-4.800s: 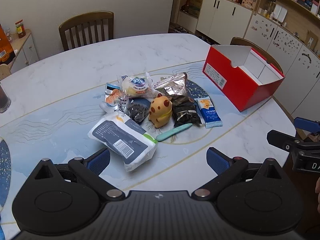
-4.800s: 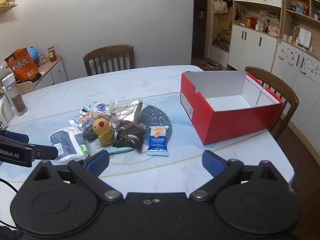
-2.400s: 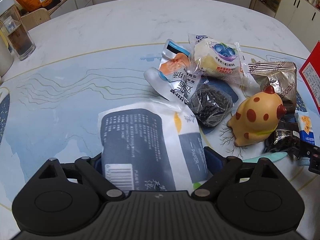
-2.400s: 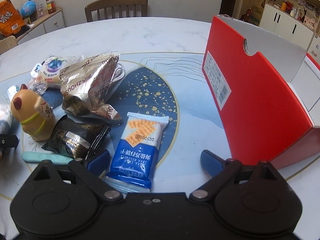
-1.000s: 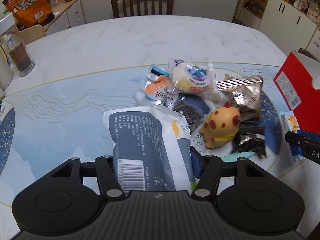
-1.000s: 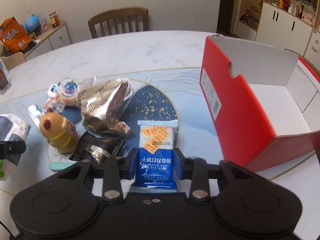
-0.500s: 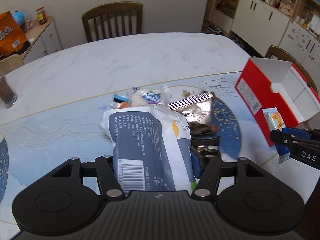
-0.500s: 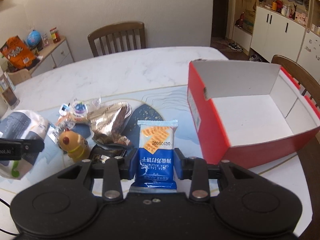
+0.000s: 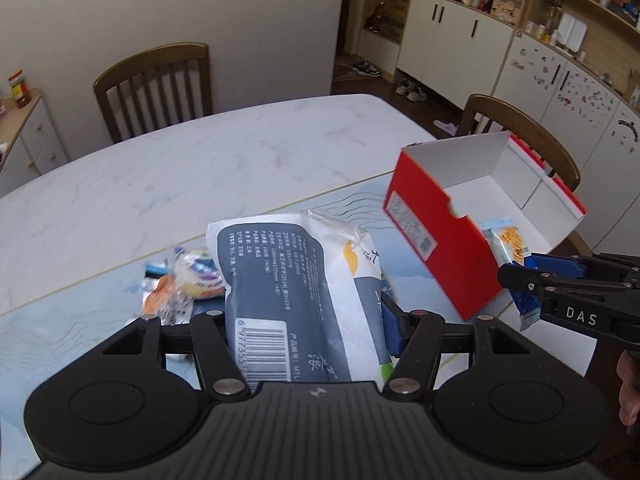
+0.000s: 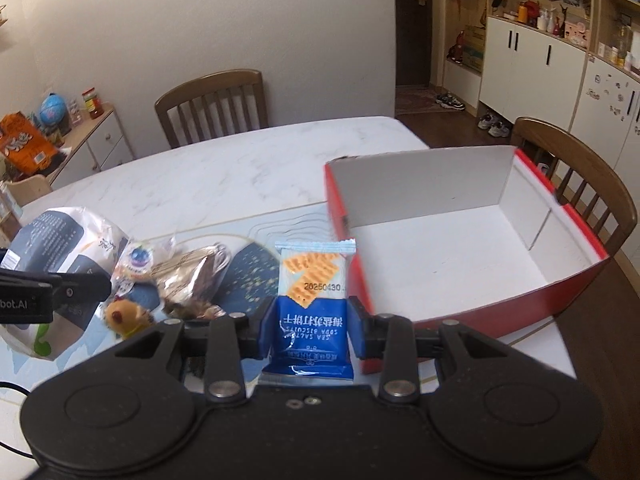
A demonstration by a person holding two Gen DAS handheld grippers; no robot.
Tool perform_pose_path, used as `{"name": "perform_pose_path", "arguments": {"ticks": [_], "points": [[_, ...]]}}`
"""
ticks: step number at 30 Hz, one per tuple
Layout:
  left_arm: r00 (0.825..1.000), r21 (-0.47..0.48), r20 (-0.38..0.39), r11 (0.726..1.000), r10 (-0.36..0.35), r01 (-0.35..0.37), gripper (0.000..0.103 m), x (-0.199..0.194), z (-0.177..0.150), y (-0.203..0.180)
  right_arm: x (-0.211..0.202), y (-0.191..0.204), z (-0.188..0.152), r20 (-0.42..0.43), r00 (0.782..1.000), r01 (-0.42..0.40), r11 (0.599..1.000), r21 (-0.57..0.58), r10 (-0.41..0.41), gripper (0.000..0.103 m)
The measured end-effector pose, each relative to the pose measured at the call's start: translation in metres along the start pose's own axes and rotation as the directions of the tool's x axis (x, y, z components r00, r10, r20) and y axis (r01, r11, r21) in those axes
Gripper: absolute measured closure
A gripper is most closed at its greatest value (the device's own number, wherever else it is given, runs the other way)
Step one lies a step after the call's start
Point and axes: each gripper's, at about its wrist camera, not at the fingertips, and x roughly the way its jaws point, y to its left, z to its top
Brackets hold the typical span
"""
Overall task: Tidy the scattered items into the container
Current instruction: 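Carry the cracker packet with the right gripper and the wipes pack with the left gripper into the shoebox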
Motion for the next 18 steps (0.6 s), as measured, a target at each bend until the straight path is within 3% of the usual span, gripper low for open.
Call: {"name": "perform_pose_path", "arguments": {"ticks": [18], "points": [[0.992, 0.132, -0.017, 0.983, -0.128, 0.129, 0.043, 0.05, 0.053, -0.107, -0.001, -0.089, 0.02, 0.023, 0.997, 0.079, 0.995, 0.053, -0.08, 0.068]]}}
